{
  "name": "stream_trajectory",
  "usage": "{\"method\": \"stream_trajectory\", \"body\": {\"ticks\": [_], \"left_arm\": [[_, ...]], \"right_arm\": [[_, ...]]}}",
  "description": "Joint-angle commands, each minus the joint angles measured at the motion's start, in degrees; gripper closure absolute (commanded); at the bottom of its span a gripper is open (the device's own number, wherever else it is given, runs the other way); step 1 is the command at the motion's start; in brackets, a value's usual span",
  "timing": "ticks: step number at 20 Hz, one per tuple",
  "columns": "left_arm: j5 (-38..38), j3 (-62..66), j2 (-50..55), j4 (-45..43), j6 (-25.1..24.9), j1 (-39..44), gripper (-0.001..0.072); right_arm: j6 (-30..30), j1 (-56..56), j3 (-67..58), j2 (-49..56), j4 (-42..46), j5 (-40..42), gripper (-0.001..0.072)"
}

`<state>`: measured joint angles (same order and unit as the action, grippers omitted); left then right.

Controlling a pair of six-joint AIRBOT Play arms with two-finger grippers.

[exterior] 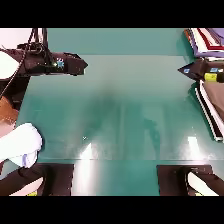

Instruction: Fold the shirts.

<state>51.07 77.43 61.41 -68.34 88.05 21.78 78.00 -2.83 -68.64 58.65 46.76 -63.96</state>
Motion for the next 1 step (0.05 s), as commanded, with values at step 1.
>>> {"method": "stream_trajectory", "body": {"ticks": [1], "left_arm": [[-0.2, 0.1, 0.0, 0.0, 0.0, 0.0, 0.0679]], "right_arm": [[0.0, -3.1, 0.0, -0.1, -0.1, 0.5, 0.0696]]}}
